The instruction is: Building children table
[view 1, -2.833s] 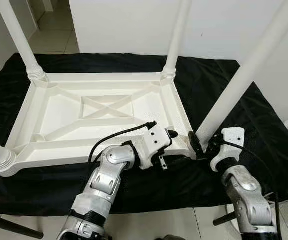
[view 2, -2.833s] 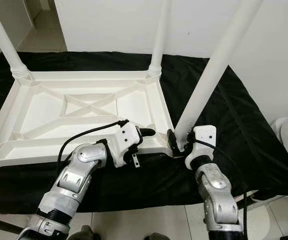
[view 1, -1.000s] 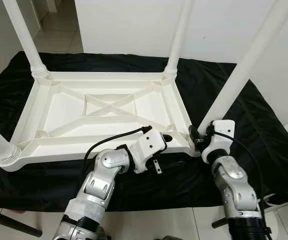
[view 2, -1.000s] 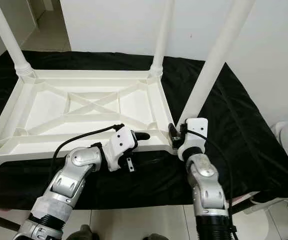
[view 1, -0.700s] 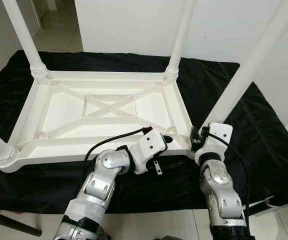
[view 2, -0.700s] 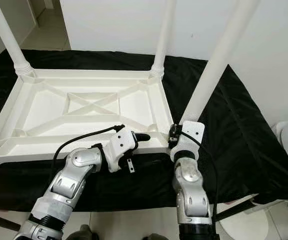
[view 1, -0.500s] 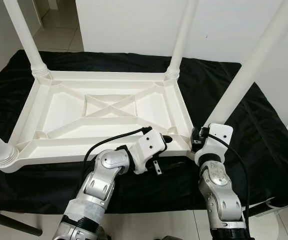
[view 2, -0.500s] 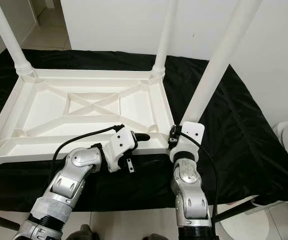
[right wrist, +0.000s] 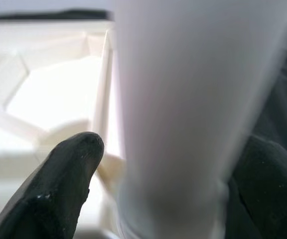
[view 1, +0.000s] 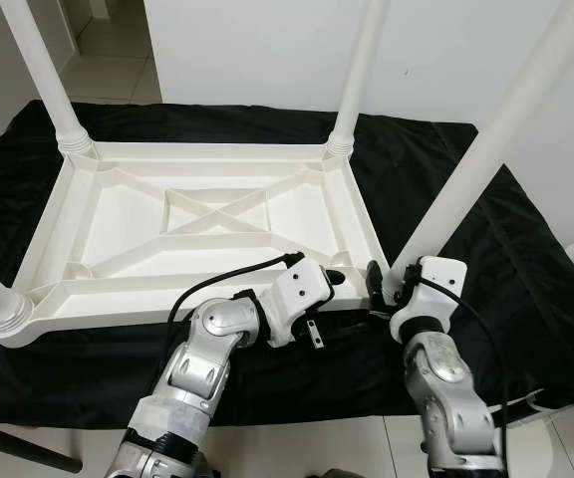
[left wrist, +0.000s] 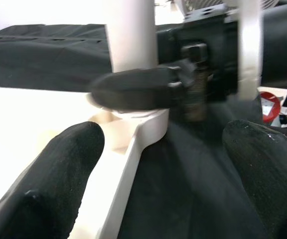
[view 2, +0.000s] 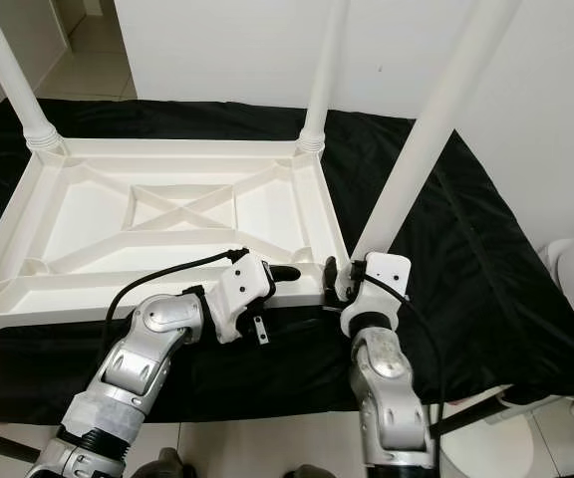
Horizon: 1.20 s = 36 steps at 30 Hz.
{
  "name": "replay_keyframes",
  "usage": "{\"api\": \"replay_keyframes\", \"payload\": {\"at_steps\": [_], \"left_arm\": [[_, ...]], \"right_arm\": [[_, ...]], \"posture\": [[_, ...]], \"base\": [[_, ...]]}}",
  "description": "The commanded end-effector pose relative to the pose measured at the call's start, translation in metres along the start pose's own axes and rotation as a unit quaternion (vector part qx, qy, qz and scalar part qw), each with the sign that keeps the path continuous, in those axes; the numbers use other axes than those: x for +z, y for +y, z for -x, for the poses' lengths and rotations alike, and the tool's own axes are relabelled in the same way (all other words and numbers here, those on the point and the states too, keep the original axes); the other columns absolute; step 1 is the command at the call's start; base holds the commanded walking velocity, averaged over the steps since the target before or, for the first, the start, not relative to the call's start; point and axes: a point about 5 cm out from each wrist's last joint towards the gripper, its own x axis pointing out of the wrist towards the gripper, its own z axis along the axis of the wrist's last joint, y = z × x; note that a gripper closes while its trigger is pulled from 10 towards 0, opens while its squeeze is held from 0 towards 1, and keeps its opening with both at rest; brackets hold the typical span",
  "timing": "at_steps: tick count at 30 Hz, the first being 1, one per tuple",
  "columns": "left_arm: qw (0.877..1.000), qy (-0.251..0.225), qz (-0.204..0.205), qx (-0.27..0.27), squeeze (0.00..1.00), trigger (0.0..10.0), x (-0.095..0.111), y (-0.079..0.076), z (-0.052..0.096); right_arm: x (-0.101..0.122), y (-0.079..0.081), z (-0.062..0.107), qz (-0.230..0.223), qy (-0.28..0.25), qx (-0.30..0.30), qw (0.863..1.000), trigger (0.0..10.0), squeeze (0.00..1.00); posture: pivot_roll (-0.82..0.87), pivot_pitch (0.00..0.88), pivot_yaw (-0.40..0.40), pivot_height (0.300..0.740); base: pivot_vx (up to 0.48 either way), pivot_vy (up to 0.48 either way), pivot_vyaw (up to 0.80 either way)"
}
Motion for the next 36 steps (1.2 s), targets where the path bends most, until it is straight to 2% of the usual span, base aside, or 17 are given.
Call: {"api": "replay_keyframes", "payload": {"at_steps": [1, 10, 13, 20, 21, 23, 24, 25, 26, 30, 35, 36], "left_arm": [[0.998, 0.001, -0.002, 0.056, 0.00, 10.0, 0.001, 0.006, -0.002], [0.998, 0.000, -0.002, 0.056, 0.00, 10.0, 0.001, 0.006, -0.002], [0.998, -0.002, -0.003, 0.057, 0.00, 10.0, 0.002, 0.008, -0.004], [0.998, -0.006, -0.005, 0.061, 0.00, 10.0, 0.006, 0.010, -0.006], [0.998, -0.008, -0.006, 0.063, 0.00, 10.0, 0.007, 0.011, -0.006], [0.998, -0.008, -0.006, 0.063, 0.00, 10.0, 0.007, 0.011, -0.006], [0.998, -0.008, -0.006, 0.065, 0.00, 10.0, 0.007, 0.011, -0.006], [0.998, -0.008, -0.006, 0.065, 0.00, 10.0, 0.007, 0.011, -0.006], [0.998, -0.009, -0.007, 0.068, 0.00, 10.0, 0.008, 0.012, -0.005], [0.997, -0.009, -0.006, 0.075, 0.00, 10.0, 0.008, 0.012, -0.005], [0.997, -0.010, -0.004, 0.076, 0.00, 10.0, 0.007, 0.012, -0.004], [0.997, -0.010, -0.004, 0.075, 0.00, 10.0, 0.007, 0.011, -0.004]], "right_arm": [[-0.003, -0.003, 0.003, 0.000, 0.002, 0.028, 1.000, 10.0, 0.00], [0.005, -0.017, -0.005, 0.029, -0.022, 0.110, 0.993, 10.0, 0.00], [0.009, -0.016, -0.016, 0.054, -0.026, 0.170, 0.984, 10.0, 0.00], [0.007, -0.015, -0.033, 0.070, -0.010, 0.227, 0.971, 10.0, 0.00], [0.004, -0.016, -0.036, 0.074, -0.004, 0.236, 0.969, 3.1, 0.00], [0.004, -0.016, -0.036, 0.074, -0.004, 0.236, 0.969, 3.1, 0.00], [0.001, -0.017, -0.037, 0.076, 0.003, 0.242, 0.967, 0.5, 0.00], [0.001, -0.017, -0.037, 0.076, 0.003, 0.242, 0.967, 0.5, 0.00], [-0.003, -0.016, -0.037, 0.077, 0.014, 0.253, 0.964, 0.0, 0.00], [-0.012, -0.015, -0.035, 0.060, 0.032, 0.276, 0.959, 0.0, 0.00], [-0.013, -0.015, -0.034, 0.048, 0.027, 0.272, 0.961, 0.0, 0.00], [-0.013, -0.016, -0.035, 0.044, 0.023, 0.263, 0.964, 10.0, 0.00]], "posture": [[-0.01, 0.000, -0.056, 0.740], [-0.01, 0.000, -0.052, 0.740], [-0.01, 0.000, -0.044, 0.740], [0.01, 0.000, -0.044, 0.740], [0.02, 0.000, -0.052, 0.740], [0.02, 0.000, -0.052, 0.740], [0.02, 0.000, -0.052, 0.740], [0.02, 0.000, -0.052, 0.740], [0.03, 0.000, -0.058, 0.740], [0.03, 0.000, -0.063, 0.740], [0.03, 0.000, -0.063, 0.740], [0.02, 0.000, -0.061, 0.740]], "base": [[0.000, 0.000, 0.00], [0.000, 0.000, 0.00], [0.000, 0.000, 0.00], [0.000, 0.000, 0.00], [0.000, 0.000, 0.00], [0.000, 0.000, 0.00], [0.000, 0.000, 0.00], [0.000, 0.000, 0.00], [0.000, 0.000, 0.00], [0.000, 0.000, 0.00], [0.000, 0.000, 0.00], [0.000, 0.000, 0.00]]}}
